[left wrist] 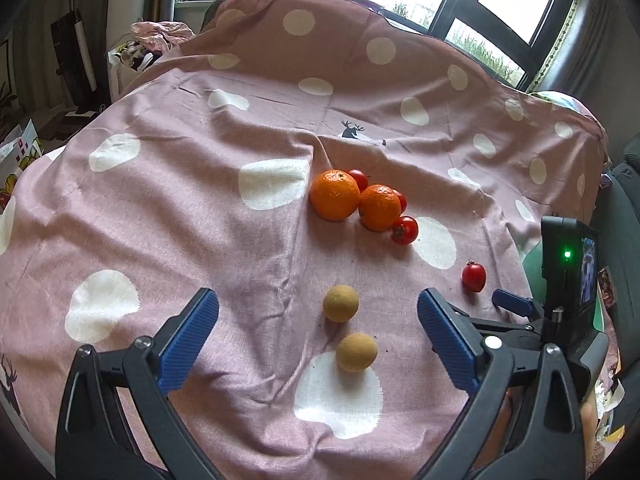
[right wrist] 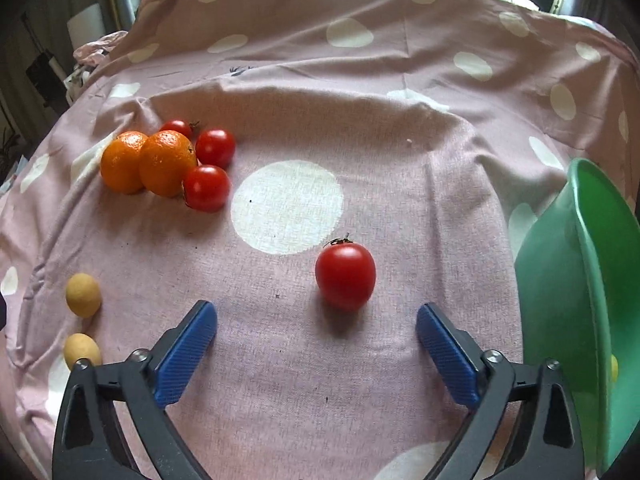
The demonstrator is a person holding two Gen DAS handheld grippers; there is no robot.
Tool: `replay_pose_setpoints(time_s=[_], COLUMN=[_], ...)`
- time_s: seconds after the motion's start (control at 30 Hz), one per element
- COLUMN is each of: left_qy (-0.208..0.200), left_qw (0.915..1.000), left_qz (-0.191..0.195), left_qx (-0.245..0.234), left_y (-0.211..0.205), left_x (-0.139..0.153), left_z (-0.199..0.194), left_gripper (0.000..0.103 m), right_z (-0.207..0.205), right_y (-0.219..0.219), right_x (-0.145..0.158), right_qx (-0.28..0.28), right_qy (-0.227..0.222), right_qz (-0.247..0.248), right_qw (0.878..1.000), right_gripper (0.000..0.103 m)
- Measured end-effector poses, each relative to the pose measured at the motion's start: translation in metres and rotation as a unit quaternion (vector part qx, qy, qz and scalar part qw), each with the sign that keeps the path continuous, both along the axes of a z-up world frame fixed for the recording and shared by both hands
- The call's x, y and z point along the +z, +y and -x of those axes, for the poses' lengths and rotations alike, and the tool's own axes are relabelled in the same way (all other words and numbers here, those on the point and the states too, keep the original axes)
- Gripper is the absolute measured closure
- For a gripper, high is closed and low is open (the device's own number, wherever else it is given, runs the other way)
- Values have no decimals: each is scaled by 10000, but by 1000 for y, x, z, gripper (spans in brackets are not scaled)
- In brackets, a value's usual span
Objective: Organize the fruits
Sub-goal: 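Move the right gripper back toward the tomatoes and oranges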
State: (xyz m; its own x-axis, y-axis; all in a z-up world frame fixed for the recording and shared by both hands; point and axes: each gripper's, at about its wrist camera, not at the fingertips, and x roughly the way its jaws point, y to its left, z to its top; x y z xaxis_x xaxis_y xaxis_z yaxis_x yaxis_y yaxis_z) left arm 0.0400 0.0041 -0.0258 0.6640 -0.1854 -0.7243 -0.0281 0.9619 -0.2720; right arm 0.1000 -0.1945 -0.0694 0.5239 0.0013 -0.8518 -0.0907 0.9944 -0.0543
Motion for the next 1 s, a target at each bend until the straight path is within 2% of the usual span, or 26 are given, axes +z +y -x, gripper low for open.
replay_pose_setpoints(time_s=[0.3, 0.6, 1.0], left_qy=[101, 213, 308], left_qw=[9999, 9993, 9991], left_qz=[29, 292, 283], left_qx=[-40, 57, 85], left_y=[0, 9, 9], left_x=[-5, -6, -10], left_z=[-2, -4, -5], left_gripper=[3, 3, 3], right_z=[3, 2, 2], right_y=[0, 0, 0], right_x=[-1, -1, -1], right_qx=[110, 110, 110], right_qy=[56, 52, 52], right_qz=[-56, -54, -53], right_qw=[9999, 9999, 9999], right_gripper=[1, 1, 1])
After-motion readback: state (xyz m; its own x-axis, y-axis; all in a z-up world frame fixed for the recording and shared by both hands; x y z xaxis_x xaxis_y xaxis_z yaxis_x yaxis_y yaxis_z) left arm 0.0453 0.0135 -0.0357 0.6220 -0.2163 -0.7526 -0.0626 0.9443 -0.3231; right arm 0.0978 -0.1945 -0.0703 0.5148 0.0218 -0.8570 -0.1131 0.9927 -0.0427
